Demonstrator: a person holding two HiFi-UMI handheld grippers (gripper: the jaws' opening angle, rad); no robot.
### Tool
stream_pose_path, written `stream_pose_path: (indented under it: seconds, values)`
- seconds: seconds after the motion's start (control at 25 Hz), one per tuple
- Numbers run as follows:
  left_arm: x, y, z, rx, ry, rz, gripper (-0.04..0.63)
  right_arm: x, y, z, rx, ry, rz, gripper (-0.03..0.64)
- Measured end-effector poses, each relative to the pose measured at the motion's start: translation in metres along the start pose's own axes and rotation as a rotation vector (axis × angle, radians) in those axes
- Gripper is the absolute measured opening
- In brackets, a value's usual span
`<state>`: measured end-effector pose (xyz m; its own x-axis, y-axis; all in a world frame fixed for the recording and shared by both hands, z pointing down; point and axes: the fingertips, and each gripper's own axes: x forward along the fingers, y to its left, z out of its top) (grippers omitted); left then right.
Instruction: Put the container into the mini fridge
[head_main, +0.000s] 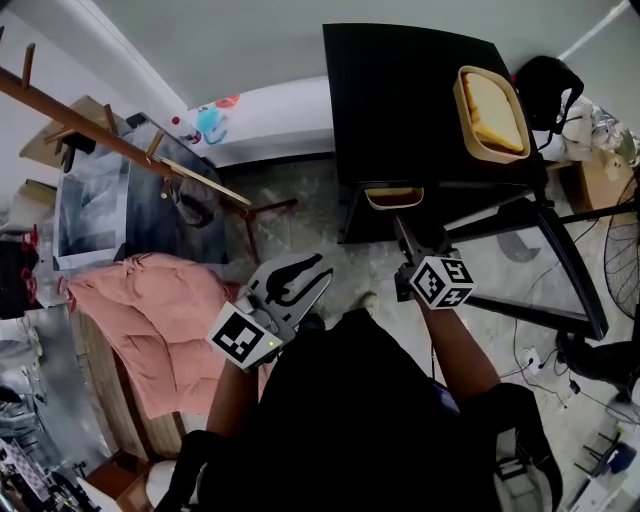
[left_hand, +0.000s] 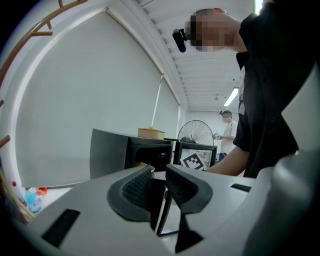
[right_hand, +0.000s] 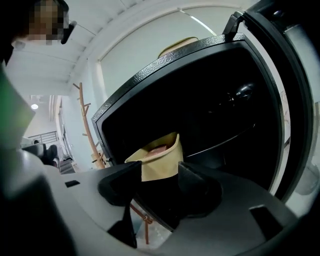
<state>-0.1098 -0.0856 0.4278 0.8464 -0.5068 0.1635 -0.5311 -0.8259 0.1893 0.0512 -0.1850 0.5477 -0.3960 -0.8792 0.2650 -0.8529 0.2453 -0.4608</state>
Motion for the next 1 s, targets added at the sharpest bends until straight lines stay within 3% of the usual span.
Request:
stream_pose_path:
  seconds: [1.0]
  values:
    - [-0.021, 0.021, 0.000, 0.001, -0.005, 0.103, 0.103, 0.057, -0.006, 0.018, -0.034, 0.022, -0.045, 0.193]
